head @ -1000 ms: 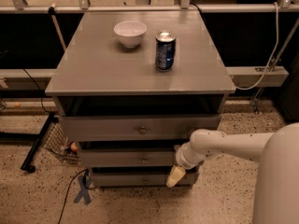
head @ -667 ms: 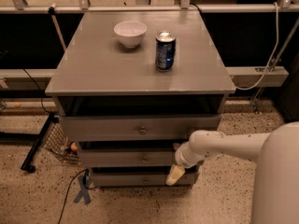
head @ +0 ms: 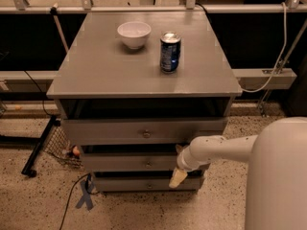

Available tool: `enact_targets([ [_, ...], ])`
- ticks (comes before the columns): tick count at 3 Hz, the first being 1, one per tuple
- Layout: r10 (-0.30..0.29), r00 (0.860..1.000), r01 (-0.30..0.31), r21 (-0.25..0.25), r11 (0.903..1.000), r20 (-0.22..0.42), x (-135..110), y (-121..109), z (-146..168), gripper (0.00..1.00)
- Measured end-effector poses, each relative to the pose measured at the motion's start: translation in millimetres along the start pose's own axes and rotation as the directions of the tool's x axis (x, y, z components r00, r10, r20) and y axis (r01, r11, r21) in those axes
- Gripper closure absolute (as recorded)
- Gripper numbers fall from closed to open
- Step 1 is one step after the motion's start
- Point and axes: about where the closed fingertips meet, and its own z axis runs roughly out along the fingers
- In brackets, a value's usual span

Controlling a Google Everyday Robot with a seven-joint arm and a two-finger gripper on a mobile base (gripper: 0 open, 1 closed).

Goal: Open middle drawer

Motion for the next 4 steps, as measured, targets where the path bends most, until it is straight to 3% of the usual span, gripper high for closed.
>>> enact_targets([
  [1, 0.002, 1.000, -0.001, 0.047, 0.9989, -0.028, -0.5, -8.8, 14.5, 0.00],
  [2, 0.008, 1.000, -0.007, 0.042, 0.9991, -0.020, 0.4, -11.4, 22.0, 0.00],
  [3, 0.015, 1.000, -0.015, 0.021, 0.9997, -0.003, 3.4, -12.3, 30.2, 0.13],
  [4, 0.019, 1.000, -0.019, -0.003, 0.9998, 0.019, 6.0, -12.8, 33.6, 0.35],
])
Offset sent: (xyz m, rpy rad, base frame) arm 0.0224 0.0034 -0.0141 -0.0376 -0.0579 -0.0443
